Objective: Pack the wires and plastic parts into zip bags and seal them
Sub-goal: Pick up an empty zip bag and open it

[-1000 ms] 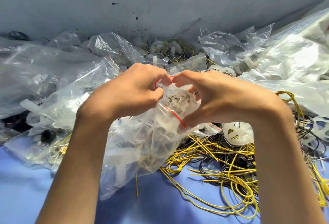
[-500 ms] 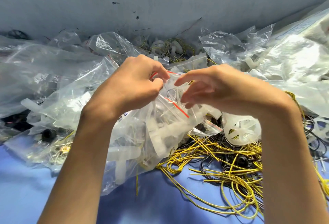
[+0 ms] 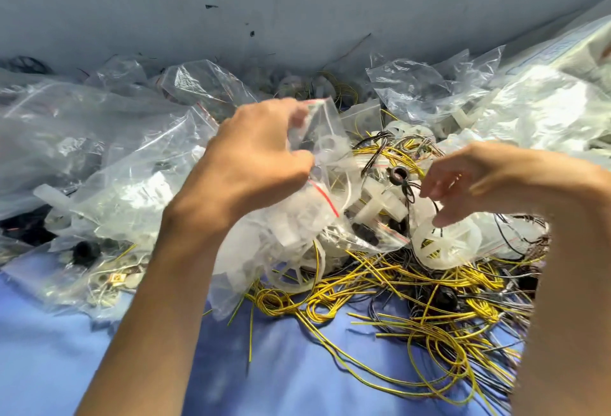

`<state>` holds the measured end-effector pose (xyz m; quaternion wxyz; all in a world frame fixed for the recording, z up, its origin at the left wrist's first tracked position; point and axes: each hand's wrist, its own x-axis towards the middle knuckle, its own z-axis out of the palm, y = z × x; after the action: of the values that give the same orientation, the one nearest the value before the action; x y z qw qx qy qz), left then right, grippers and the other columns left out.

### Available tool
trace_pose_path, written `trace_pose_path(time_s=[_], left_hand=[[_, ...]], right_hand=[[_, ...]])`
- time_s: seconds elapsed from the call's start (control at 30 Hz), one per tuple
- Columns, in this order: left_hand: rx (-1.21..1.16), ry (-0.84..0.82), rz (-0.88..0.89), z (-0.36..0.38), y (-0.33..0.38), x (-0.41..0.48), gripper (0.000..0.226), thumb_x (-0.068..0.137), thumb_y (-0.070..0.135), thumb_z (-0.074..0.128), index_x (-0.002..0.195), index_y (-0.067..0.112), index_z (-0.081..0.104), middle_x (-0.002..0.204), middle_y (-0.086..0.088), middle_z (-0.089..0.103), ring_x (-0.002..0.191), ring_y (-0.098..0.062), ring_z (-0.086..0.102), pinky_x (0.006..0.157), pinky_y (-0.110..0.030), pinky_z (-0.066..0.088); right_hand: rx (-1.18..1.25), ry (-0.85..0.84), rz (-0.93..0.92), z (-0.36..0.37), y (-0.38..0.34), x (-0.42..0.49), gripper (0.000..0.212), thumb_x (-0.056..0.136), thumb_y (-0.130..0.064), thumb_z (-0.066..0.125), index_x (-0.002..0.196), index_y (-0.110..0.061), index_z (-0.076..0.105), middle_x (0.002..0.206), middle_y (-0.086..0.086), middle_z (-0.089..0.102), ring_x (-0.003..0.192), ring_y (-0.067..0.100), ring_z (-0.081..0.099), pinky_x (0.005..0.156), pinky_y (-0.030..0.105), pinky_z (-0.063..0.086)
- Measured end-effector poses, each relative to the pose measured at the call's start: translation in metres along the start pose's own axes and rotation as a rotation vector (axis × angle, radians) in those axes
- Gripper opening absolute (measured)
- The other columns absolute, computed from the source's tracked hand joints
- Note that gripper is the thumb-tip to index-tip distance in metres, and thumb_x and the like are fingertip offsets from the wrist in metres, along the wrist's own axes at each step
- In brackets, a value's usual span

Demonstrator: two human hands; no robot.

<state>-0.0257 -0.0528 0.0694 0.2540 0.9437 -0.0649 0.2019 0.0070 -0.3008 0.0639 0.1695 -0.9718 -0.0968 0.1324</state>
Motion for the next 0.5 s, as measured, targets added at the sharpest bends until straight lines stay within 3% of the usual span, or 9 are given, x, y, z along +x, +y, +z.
trace_pose_path(time_s=[0.07, 0.1, 0.17, 0.3, 0.43, 0.5], left_hand=[[0.003, 0.113, -0.009, 0.001, 0.0, 0.0, 0.047, 0.068, 0.021, 0.049, 0.113, 0.026, 0.06, 0.095, 0.007, 0.064, 0.092, -0.022, 0.058, 0.086, -0.035, 0.049], [-0.002, 0.129, -0.008, 0.001, 0.0, 0.001, 0.048, 0.068, 0.022, 0.048, 0.113, 0.027, 0.062, 0.086, 0.011, 0.062, 0.086, -0.019, 0.058, 0.082, -0.032, 0.048], [-0.002, 0.053, -0.004, 0.002, -0.004, 0.003, 0.043, 0.072, 0.02, 0.051, 0.112, 0.029, 0.064, 0.065, 0.02, 0.047, 0.072, -0.015, 0.05, 0.073, -0.026, 0.04], [0.026, -0.047, 0.005, 0.004, -0.011, 0.005, 0.039, 0.079, 0.018, 0.057, 0.114, 0.033, 0.064, 0.061, 0.025, 0.037, 0.075, -0.015, 0.043, 0.073, -0.025, 0.034], [-0.001, -0.103, 0.033, 0.006, -0.013, 0.005, 0.036, 0.081, 0.024, 0.059, 0.114, 0.039, 0.062, 0.062, 0.023, 0.038, 0.073, -0.013, 0.044, 0.07, -0.026, 0.034], [-0.003, -0.154, 0.051, 0.007, -0.015, 0.005, 0.036, 0.082, 0.026, 0.06, 0.115, 0.039, 0.061, 0.063, 0.024, 0.038, 0.067, -0.001, 0.045, 0.064, -0.023, 0.034]], right_hand=[[0.006, -0.029, 0.046, 0.001, 0.011, 0.003, 0.031, 0.057, -0.025, 0.089, 0.079, -0.033, 0.069, 0.082, -0.013, 0.069, 0.081, 0.009, 0.065, 0.079, 0.032, 0.051], [0.025, -0.042, 0.071, 0.001, 0.017, 0.004, 0.032, 0.055, -0.023, 0.089, 0.079, -0.031, 0.07, 0.083, -0.01, 0.07, 0.084, 0.012, 0.066, 0.083, 0.034, 0.051], [0.055, -0.071, 0.107, 0.001, 0.029, 0.005, 0.033, 0.053, -0.021, 0.09, 0.079, -0.029, 0.072, 0.084, -0.006, 0.072, 0.088, 0.017, 0.066, 0.087, 0.037, 0.051], [0.021, -0.109, 0.115, 0.005, 0.045, 0.007, 0.023, 0.063, -0.018, 0.086, 0.078, -0.029, 0.072, 0.081, -0.007, 0.072, 0.09, 0.021, 0.066, 0.089, 0.041, 0.049], [0.058, 0.044, -0.01, -0.002, 0.035, -0.003, 0.015, 0.063, -0.043, 0.08, 0.074, -0.04, 0.071, 0.074, -0.017, 0.071, 0.074, 0.011, 0.066, 0.075, 0.032, 0.048], [0.177, 0.112, -0.084, -0.008, 0.023, -0.012, 0.04, 0.049, -0.06, 0.068, 0.085, -0.04, 0.071, 0.076, -0.017, 0.072, 0.069, 0.004, 0.067, 0.071, 0.029, 0.047]])
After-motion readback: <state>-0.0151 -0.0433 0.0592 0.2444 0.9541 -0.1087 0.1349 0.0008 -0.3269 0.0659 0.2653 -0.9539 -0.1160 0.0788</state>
